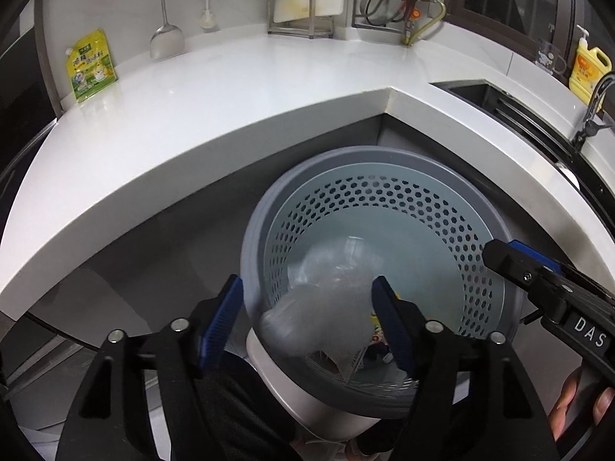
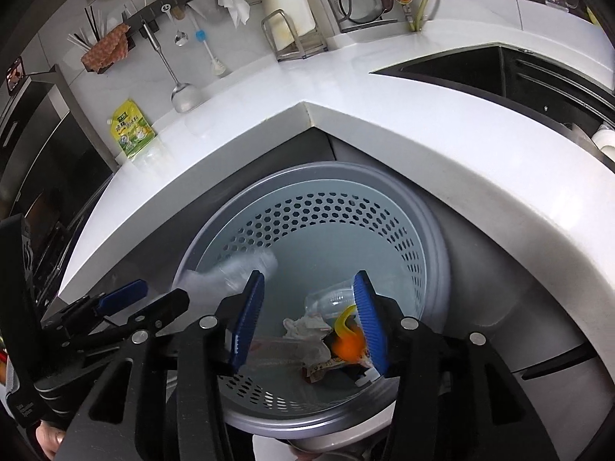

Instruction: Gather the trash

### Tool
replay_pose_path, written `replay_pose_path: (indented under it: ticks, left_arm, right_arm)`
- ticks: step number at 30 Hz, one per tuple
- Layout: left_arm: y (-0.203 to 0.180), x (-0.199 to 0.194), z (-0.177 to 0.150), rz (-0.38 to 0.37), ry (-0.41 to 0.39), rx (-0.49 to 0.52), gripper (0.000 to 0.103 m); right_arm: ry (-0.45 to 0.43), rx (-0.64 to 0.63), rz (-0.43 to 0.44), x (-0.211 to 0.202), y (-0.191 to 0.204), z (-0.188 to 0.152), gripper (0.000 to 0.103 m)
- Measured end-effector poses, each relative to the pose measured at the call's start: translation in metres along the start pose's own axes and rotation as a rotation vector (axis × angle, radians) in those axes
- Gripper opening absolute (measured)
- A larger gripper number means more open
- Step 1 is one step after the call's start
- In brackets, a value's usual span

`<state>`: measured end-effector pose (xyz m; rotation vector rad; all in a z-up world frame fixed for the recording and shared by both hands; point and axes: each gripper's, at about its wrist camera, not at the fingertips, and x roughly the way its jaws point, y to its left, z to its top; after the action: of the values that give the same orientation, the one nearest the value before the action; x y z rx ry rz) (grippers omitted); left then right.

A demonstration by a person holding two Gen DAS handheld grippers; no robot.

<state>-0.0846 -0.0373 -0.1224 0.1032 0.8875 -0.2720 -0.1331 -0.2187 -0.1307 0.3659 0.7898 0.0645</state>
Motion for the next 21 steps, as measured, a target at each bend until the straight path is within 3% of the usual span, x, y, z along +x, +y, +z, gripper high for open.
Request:
replay_pose_path:
  ticks: [17,21]
  left_arm:
    - [0.009,-0.009,0.005,0.041,-0.038,-0.030,0.084]
    - [0.011,-0.011,0.005,0.042,-0.047,-0.037,0.091]
  right_arm:
    - [-0.024,-0.013,-0.048,-0.006,0.000,-0.003,0.068]
    - [-0.036,-0.020,-0.057,-0.009,0.001,-0.004,0.072]
